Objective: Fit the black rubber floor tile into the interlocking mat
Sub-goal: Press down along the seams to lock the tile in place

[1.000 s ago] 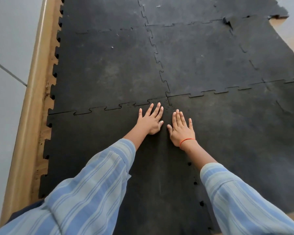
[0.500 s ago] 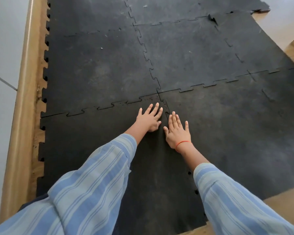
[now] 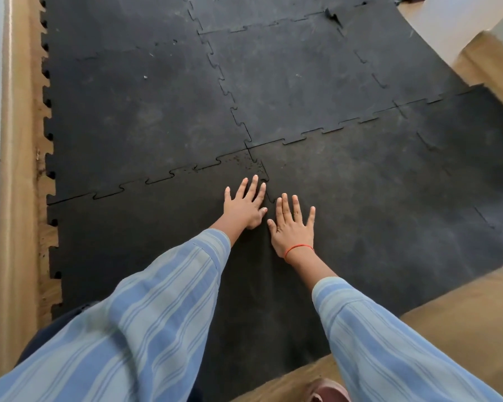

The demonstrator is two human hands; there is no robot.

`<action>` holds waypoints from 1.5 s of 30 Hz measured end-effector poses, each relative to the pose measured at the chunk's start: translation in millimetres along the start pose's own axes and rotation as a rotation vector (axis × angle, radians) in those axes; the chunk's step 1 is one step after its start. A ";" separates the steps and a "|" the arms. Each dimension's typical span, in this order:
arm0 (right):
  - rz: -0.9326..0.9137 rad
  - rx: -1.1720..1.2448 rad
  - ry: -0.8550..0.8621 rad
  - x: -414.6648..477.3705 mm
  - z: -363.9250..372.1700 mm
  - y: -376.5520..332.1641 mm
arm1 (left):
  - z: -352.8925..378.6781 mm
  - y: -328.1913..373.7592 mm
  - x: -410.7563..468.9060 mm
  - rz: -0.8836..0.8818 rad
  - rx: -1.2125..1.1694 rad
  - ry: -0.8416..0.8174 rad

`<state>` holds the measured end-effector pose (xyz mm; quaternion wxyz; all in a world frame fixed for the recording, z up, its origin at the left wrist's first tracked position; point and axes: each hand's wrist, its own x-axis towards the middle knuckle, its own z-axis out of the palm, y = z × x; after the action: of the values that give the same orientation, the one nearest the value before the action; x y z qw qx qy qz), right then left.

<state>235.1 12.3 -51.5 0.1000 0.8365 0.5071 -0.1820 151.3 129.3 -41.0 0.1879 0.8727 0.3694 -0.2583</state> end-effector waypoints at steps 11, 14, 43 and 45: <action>0.133 0.193 0.062 -61.6 42.4 8.9 | 47.5 5.3 -27.6 0.234 0.105 0.149; 0.120 0.202 0.058 -60.1 42.1 9.3 | 48.5 6.9 -29.7 0.231 0.105 0.170; -0.100 0.096 0.244 -105.8 74.5 23.4 | 69.8 2.4 -34.1 0.325 0.122 0.371; -0.143 0.116 0.245 -82.1 65.6 12.5 | 65.3 -6.2 -25.8 0.206 0.047 0.400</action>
<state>198.5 -83.3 -78.3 -0.0243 0.8186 0.5623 -0.1141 111.0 85.4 -78.6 0.1158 0.9437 0.3022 -0.0683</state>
